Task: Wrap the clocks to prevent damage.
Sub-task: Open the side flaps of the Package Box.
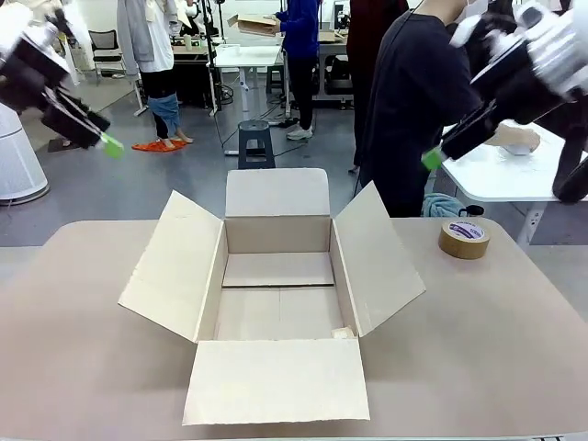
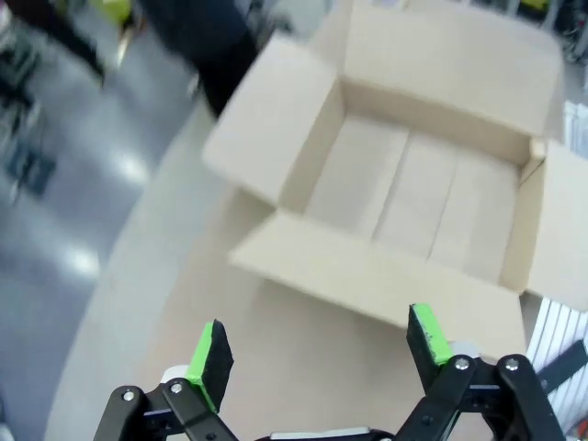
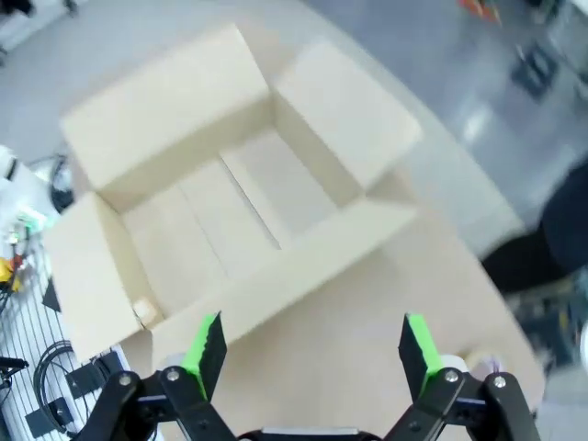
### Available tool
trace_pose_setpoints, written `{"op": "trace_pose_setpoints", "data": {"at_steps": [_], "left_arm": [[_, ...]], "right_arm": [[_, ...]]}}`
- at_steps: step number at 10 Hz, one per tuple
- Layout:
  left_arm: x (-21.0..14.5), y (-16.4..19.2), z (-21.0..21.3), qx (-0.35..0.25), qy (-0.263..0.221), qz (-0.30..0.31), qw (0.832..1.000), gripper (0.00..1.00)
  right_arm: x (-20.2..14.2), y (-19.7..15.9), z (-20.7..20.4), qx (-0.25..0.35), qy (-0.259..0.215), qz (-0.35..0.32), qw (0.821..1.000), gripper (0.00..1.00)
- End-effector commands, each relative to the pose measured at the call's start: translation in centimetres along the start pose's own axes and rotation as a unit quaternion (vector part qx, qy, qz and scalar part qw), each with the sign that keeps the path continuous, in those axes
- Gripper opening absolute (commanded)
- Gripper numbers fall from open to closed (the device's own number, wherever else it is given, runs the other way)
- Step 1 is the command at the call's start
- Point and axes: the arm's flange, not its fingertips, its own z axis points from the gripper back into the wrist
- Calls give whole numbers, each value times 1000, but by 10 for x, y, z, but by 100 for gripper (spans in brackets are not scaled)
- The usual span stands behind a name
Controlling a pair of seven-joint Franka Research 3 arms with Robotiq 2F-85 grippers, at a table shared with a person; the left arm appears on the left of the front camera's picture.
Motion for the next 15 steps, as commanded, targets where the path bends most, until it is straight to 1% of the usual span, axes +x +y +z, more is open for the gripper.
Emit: {"op": "trace_pose_setpoints", "data": {"at_steps": [1,2,3,4,5,7,9,10,11,12,15], "left_arm": [[-20,16,10,-82,-112,-44,989,100],[-31,27,17,-103,-144,-43,983,100],[-46,37,21,-120,-162,-38,979,100],[-60,46,25,-113,-161,-34,980,100],[-72,47,30,-93,-154,-35,983,100],[-97,54,48,-66,-138,-35,988,100],[-117,57,64,-55,-135,-13,989,100],[-120,59,68,-51,-127,-8,991,100],[-122,57,72,-41,-123,4,992,100],[-125,60,68,-52,-125,-6,991,100],[-125,60,68,-52,-125,-6,991,100]], "right_arm": [[-22,-22,14,156,-122,31,980,100],[-34,-35,20,176,-126,23,976,100],[-47,-50,26,173,-127,-10,977,100],[-58,-61,32,153,-123,-35,980,100],[-68,-68,40,138,-118,-46,982,100],[-79,-72,49,124,-103,-52,986,100],[-87,-75,51,120,-90,-63,987,100],[-88,-76,50,119,-85,-64,987,100],[-88,-76,48,93,-62,-78,991,100],[-92,-77,53,114,-76,-68,988,100],[-92,-77,53,114,-76,-68,988,100]]}}
